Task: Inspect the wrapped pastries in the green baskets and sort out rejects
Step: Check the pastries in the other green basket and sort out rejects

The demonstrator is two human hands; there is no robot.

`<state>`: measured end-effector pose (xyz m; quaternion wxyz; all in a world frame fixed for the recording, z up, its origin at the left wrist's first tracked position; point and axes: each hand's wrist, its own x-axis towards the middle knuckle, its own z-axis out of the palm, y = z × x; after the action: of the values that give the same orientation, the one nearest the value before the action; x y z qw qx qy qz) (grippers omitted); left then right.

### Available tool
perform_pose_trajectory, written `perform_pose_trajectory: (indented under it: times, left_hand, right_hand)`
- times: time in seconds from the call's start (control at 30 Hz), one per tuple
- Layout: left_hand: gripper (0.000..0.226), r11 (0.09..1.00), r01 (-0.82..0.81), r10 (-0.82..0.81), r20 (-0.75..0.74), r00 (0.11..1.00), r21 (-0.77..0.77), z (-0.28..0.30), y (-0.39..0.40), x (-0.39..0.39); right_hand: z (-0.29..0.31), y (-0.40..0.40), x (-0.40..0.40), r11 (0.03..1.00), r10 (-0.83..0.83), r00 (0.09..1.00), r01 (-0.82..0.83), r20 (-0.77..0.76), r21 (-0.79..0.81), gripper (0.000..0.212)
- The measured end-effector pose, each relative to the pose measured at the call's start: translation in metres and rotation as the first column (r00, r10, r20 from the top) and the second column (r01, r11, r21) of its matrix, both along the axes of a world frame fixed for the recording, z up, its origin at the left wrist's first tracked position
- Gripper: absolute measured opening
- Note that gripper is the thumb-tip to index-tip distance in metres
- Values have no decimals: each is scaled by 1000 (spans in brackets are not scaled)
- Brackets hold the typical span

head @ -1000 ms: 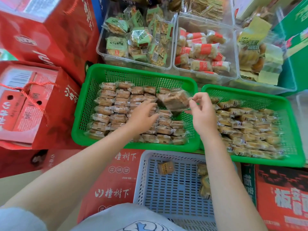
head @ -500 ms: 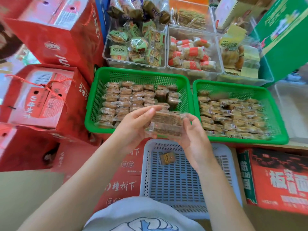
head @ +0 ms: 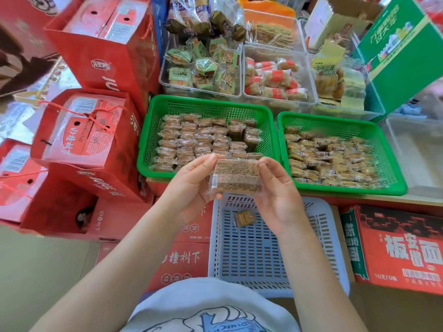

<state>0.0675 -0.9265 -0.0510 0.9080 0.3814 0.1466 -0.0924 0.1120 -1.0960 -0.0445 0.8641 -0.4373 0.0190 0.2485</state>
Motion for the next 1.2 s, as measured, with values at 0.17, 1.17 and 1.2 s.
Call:
perform_pose_trajectory:
  times: [0.17, 1.17, 1.2]
  left_hand:
    - [40, 996, -77, 77, -8, 997, -50, -2, -1, -8]
    - [27, 867, -48, 80, -43, 996, 496, -20, 12, 7]
    - [27, 866, -47, 90, -62, 994, 497, -24, 13, 9]
  right_hand:
    - [2, -2, -2, 985, -173, 981, 172, -83, -16, 8]
    - [-22, -6, 6, 433, 288, 814, 358, 504, -827, 25]
    - [-22, -5, 8, 455, 271, 827, 341, 493, -822, 26]
